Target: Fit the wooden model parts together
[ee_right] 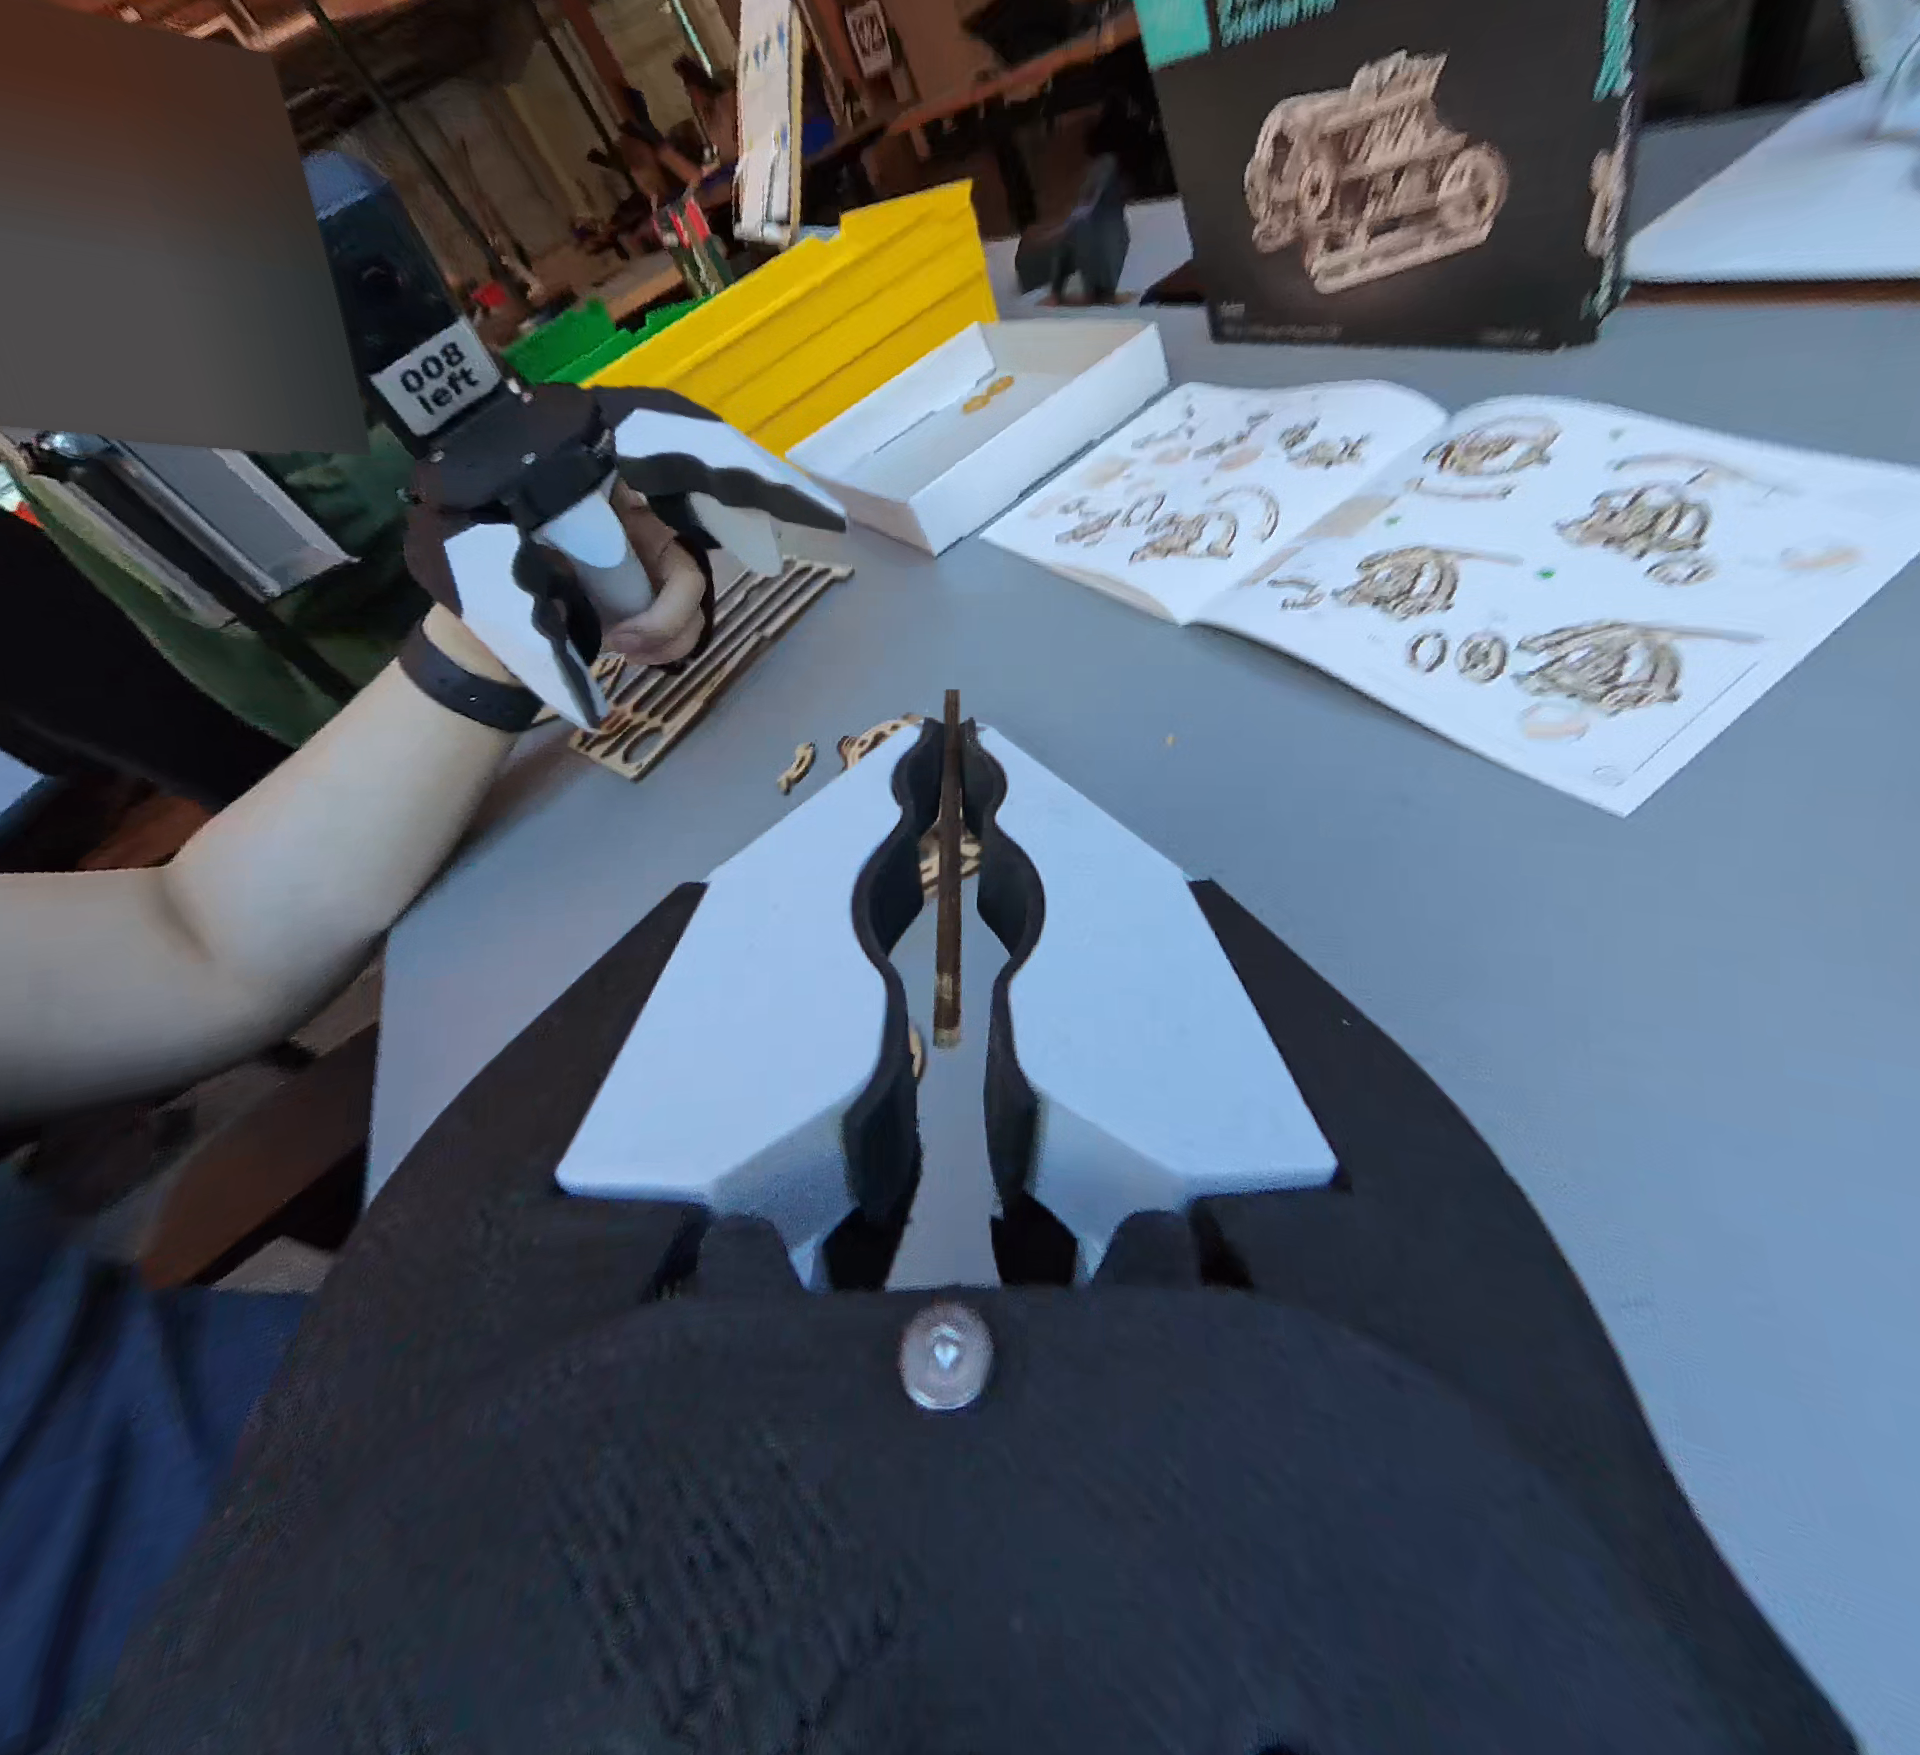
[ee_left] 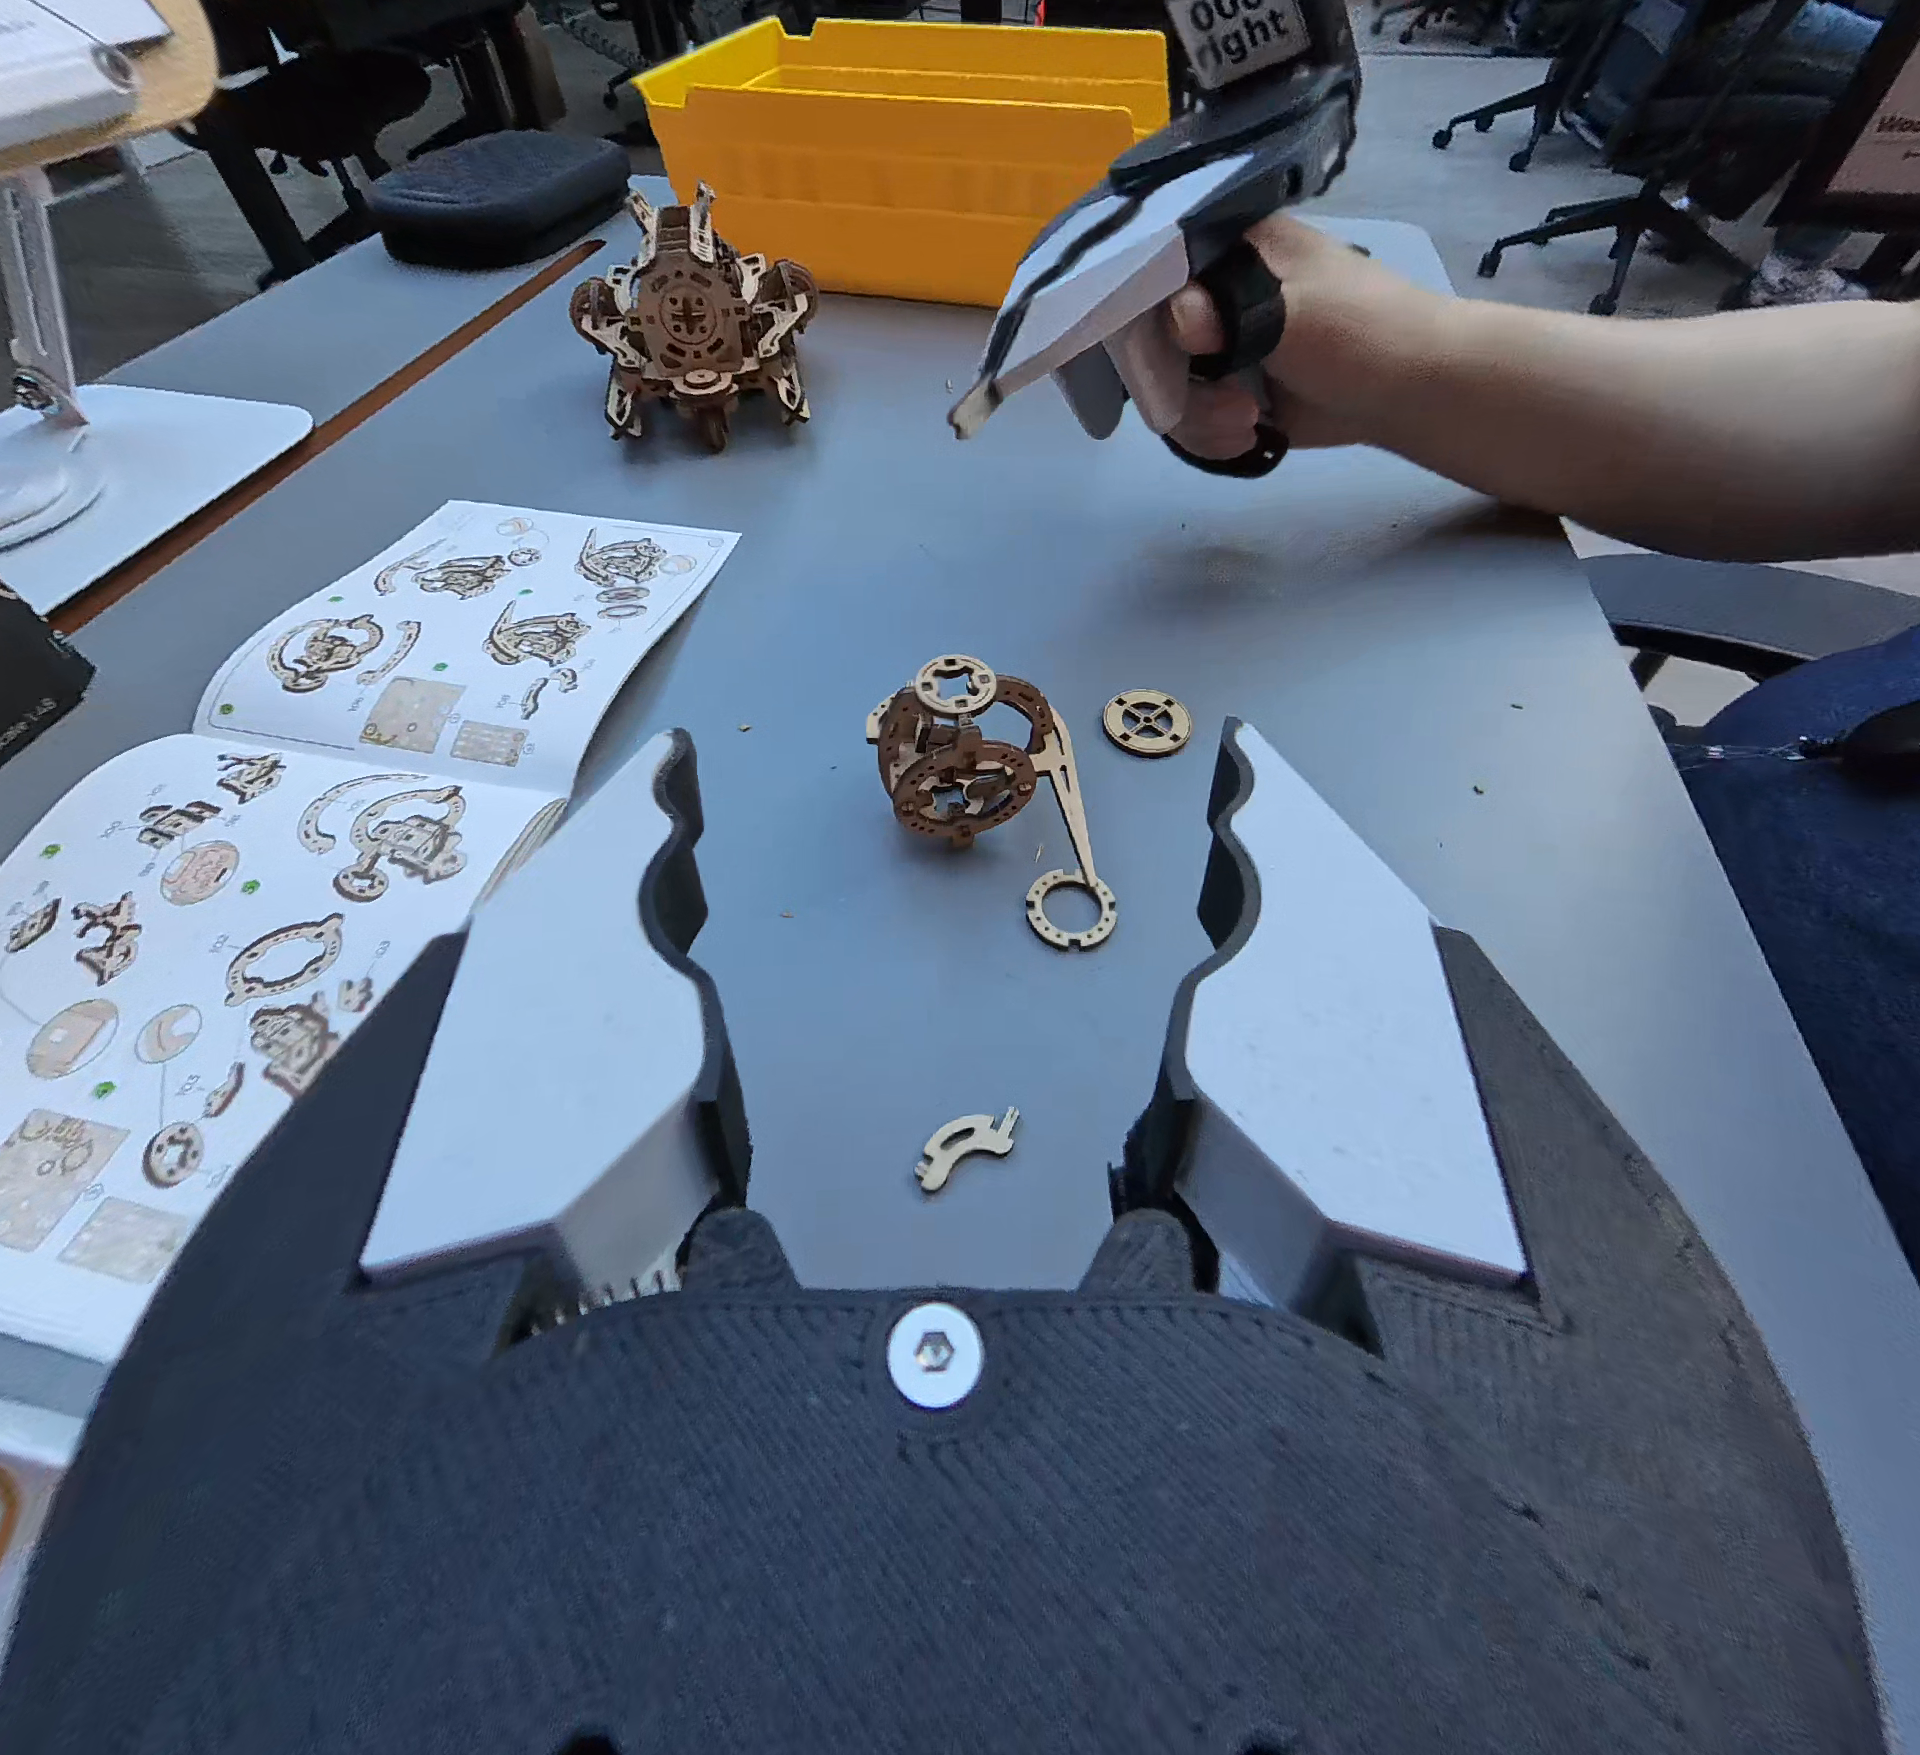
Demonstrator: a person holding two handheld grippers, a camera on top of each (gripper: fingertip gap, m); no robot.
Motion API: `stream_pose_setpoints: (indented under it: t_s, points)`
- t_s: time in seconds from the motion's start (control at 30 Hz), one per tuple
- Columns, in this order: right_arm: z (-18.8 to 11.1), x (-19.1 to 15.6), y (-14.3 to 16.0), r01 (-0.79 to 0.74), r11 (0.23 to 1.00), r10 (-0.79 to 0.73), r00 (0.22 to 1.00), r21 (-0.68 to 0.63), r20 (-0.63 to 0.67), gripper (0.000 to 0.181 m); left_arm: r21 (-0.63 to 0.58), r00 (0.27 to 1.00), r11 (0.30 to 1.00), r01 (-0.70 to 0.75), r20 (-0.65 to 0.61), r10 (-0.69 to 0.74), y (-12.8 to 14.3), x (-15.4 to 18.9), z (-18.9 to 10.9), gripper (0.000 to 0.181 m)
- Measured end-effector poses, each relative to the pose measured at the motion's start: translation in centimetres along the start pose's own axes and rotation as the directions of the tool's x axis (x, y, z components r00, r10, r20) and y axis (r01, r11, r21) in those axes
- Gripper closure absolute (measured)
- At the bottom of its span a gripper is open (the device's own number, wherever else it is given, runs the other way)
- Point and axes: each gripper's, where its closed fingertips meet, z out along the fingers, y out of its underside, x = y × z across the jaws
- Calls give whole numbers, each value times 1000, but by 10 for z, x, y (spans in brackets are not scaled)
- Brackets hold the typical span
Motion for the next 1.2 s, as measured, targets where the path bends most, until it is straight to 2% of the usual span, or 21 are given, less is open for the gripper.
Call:
stream_pose_setpoints:
  t_s: [0.1, 0.2, 0.37, 0.43, 0.53, 0.83, 1.0, 1.1, 1.2]
  points:
    - [12, -11, 14, -118, 978, 128, 991, -174, 47, 181, -77, 999, 996, -40, -11, 39, 11, 9, 23, 86]
    - [23, -15, 18, -189, 937, 211, 977, -295, 43, 181, -150, 997, 986, -78, 3, 79, 25, 13, 43, 87]
    - [29, -3, 30, -213, 873, 226, 974, -439, -21, 181, -206, 995, 975, -82, 36, 91, 37, 12, 60, 89]
    - [33, -2, 34, -259, 845, 279, 960, -467, -28, 181, -221, 995, 973, -70, 59, 85, 40, 10, 65, 90]
    - [39, -5, 43, -263, 803, 276, 959, -534, -57, 181, -245, 993, 967, -73, 77, 94, 44, 8, 71, 93]
    - [49, 2, 53, -299, 702, 259, 953, -646, -160, 181, -256, 993, 966, -45, 97, 72, 47, 4, 72, 106]
    - [49, 1, 49, -304, 695, 261, 951, -651, -166, 181, -244, 991, 968, -60, 101, 87, 43, 5, 71, 107]
    - [40, -1, 45, -304, 707, 264, 951, -638, -160, 181, -203, 990, 978, -56, 117, 81, 30, 2, 61, 105]
    - [29, -15, 27, -303, 761, 289, 950, -574, -119, 181, -79, 984, 993, -84, 150, 96, -2, 5, 48, 115]
